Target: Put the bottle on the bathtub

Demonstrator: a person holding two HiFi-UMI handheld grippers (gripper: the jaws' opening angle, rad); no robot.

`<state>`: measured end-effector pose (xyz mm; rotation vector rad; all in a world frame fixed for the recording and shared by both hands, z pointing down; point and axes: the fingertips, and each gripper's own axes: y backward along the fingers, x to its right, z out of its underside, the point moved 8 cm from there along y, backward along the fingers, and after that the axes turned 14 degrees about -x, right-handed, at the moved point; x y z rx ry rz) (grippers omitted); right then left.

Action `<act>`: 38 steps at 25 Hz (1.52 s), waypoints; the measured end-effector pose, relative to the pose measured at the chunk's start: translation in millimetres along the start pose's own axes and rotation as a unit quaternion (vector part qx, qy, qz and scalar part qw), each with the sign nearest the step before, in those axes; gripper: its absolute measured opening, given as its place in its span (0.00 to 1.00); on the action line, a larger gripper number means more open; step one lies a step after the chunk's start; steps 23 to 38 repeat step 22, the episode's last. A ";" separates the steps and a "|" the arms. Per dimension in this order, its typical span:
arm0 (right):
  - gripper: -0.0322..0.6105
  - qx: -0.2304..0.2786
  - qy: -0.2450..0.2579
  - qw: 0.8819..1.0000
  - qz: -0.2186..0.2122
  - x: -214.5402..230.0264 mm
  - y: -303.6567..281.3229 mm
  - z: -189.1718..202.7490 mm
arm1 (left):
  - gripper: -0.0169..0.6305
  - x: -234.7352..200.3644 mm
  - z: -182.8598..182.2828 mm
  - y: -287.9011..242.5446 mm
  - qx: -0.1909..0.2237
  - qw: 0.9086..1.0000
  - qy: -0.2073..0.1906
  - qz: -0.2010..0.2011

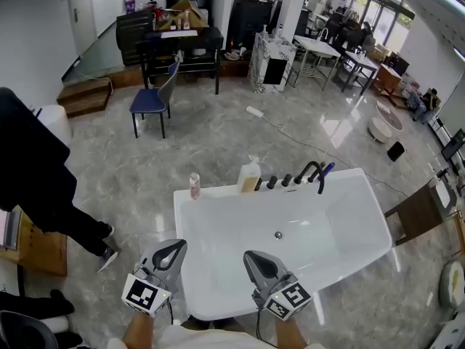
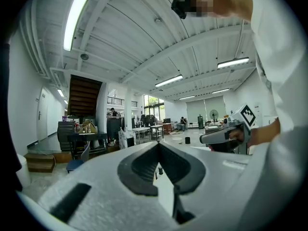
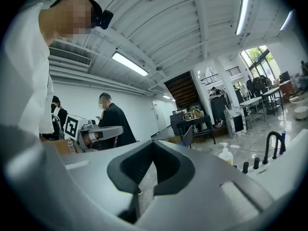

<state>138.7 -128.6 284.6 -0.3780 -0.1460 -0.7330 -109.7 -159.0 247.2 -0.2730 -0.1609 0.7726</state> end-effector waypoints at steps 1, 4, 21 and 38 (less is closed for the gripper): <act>0.06 0.000 0.001 1.000 -0.001 -0.6 0.8 -0.7 | 0.03 0.4 -0.2 0.8 -0.001 1.000 0.000 0.003; 0.06 0.005 0.004 1.000 -0.002 -3.7 0.3 -3.1 | 0.03 2.9 0.7 3.1 -0.009 1.000 -0.001 0.026; 0.06 0.002 0.003 0.999 -0.033 -24.9 4.9 4.0 | 0.03 21.4 1.9 17.4 -0.008 0.999 0.006 0.047; 0.06 0.004 0.004 0.999 -0.036 -26.4 5.4 1.6 | 0.03 22.0 -0.1 19.9 -0.006 0.999 0.006 0.046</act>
